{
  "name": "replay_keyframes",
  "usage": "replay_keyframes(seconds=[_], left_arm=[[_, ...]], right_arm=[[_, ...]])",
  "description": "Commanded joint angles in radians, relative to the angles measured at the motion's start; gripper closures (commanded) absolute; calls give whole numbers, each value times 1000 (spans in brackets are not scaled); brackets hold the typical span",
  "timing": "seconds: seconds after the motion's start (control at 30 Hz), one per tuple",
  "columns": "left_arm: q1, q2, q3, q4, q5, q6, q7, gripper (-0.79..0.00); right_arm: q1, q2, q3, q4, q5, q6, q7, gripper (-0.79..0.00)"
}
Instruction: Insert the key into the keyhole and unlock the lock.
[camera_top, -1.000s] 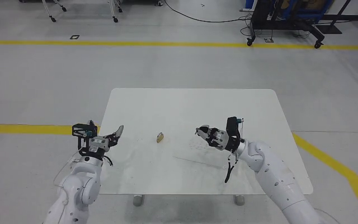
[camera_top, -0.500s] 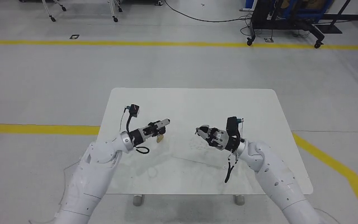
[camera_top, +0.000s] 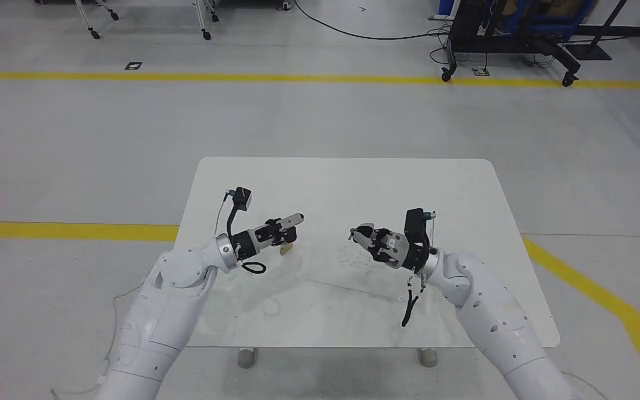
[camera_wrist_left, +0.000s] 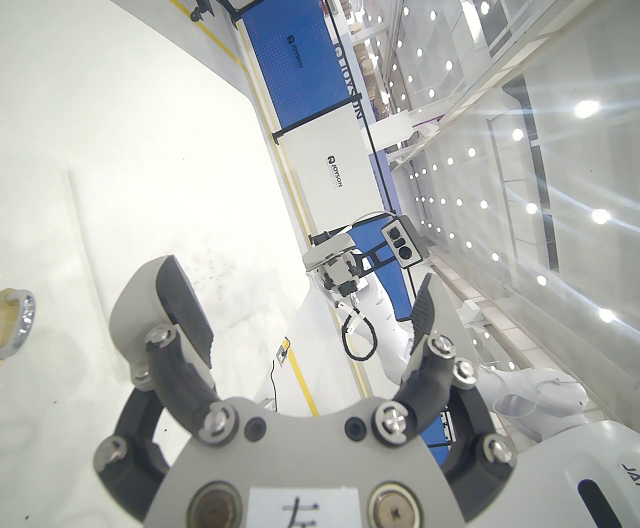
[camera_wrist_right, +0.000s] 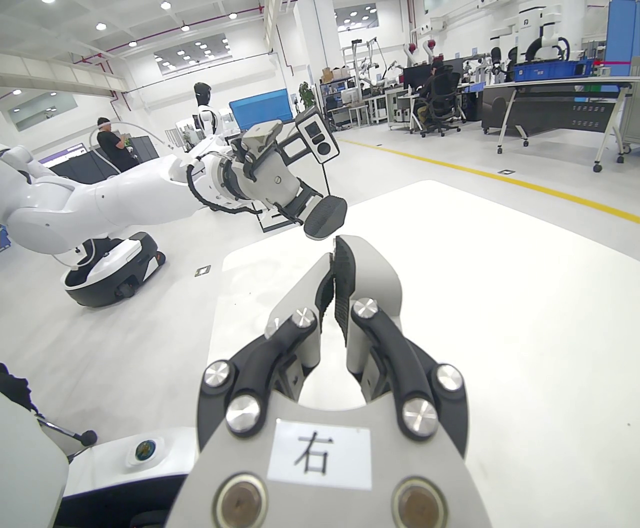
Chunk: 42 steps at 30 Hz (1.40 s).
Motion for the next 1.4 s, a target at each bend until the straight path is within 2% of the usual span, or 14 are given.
replay_keyframes(seconds=[0.0,0.07,0.27,0.4,0.57,0.63,0.7,0.77,0.83,0.93,1.17,1.27,1.37], left_arm=[[0,0,0,0,0,0,0,-785],[0,0,0,0,0,0,0,-785],[0,0,0,0,0,0,0,-785],[0,0,0,0,0,0,0,-785],[1,-1,7,-7,-5,-8,-3,-785],[-10,-7,31,18,-57,-74,-35,-785],[-32,-14,56,93,-114,-167,-75,-785],[-59,-22,76,147,-224,-222,-164,-785],[-83,-20,77,192,-236,-280,-223,-785],[-112,-22,87,231,-256,-301,-260,-785],[-154,-31,141,270,-209,-328,-264,-785],[-162,-35,156,279,-204,-337,-253,-714],[-167,-36,163,287,-215,-345,-255,-573]], right_arm=[[0,0,0,0,0,0,0,0],[-3,0,-1,0,3,4,0,0],[-16,-6,-94,-10,215,0,-31,0],[11,-2,-184,13,461,0,-12,0],[49,10,-223,82,660,0,85,0],[59,12,-237,98,727,0,127,0],[68,13,-252,111,799,0,178,0],[77,13,-271,124,874,0,237,0],[90,11,-286,143,949,0,295,0],[115,6,-310,165,1052,0,390,0],[170,-24,-377,213,1290,0,629,0],[196,-42,-400,249,1343,0,700,0],[214,-56,-403,278,1374,0,738,0]])
